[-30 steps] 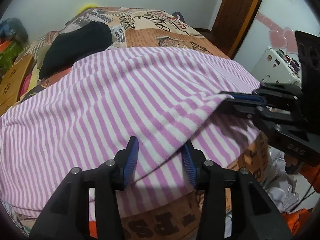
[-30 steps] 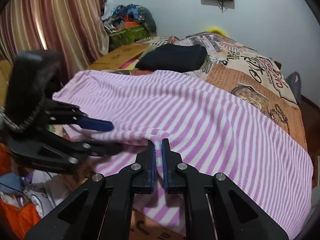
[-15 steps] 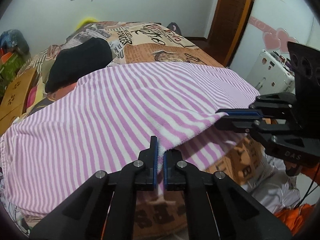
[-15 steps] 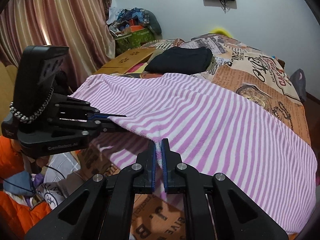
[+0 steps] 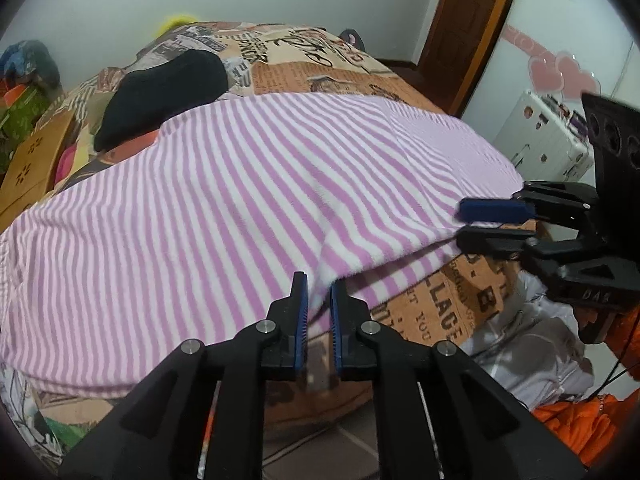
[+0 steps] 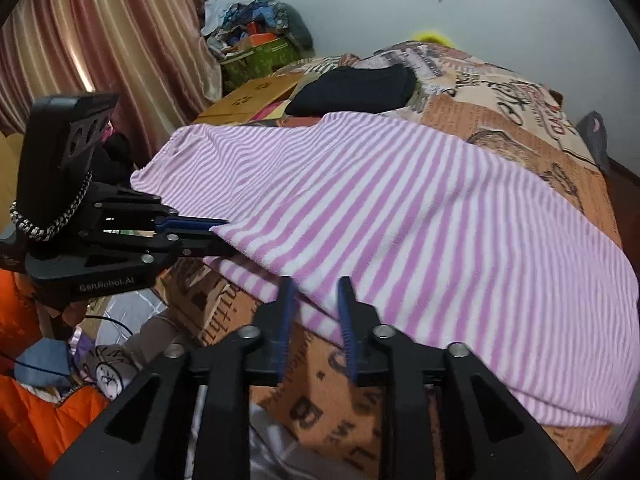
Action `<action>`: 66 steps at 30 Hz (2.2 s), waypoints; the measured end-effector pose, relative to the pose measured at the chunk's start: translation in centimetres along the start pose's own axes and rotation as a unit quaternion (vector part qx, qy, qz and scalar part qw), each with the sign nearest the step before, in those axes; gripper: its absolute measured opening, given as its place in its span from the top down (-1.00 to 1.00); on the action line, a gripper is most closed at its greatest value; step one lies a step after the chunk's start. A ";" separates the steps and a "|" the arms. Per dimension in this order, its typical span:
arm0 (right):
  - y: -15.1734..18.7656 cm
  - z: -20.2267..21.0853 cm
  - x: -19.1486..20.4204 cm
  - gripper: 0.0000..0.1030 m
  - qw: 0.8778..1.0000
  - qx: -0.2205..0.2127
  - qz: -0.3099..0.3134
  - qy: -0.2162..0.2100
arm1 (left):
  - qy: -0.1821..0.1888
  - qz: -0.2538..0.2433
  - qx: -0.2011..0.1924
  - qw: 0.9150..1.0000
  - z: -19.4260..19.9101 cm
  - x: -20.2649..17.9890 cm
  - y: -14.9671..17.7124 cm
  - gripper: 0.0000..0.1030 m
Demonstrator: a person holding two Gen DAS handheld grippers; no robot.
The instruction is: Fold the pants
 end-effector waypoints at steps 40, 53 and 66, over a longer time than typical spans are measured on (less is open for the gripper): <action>7.9 16.3 -21.6 0.01 0.905 -0.025 -0.200 0.376 | -0.315 0.233 -0.004 0.920 6.8 29.6 8.1 -0.24; 12.4 17.6 -29.5 -0.08 0.837 -0.067 -0.369 0.398 | -0.348 0.250 -0.024 0.903 8.4 30.2 7.2 0.51; 10.9 14.9 -30.2 0.65 0.855 -0.094 -0.354 0.366 | -0.366 0.237 -0.044 0.899 9.7 30.4 5.7 0.62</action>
Point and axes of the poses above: each gripper's, at about its wrist camera, not at the fingertips, and z roughly against the way its jaws point, x to its left, y to its underside, the point moved 9 cm from there along -z, roughly the way its jaws point, and after that the axes turned 15 degrees about -x, right-handed, at the moved point
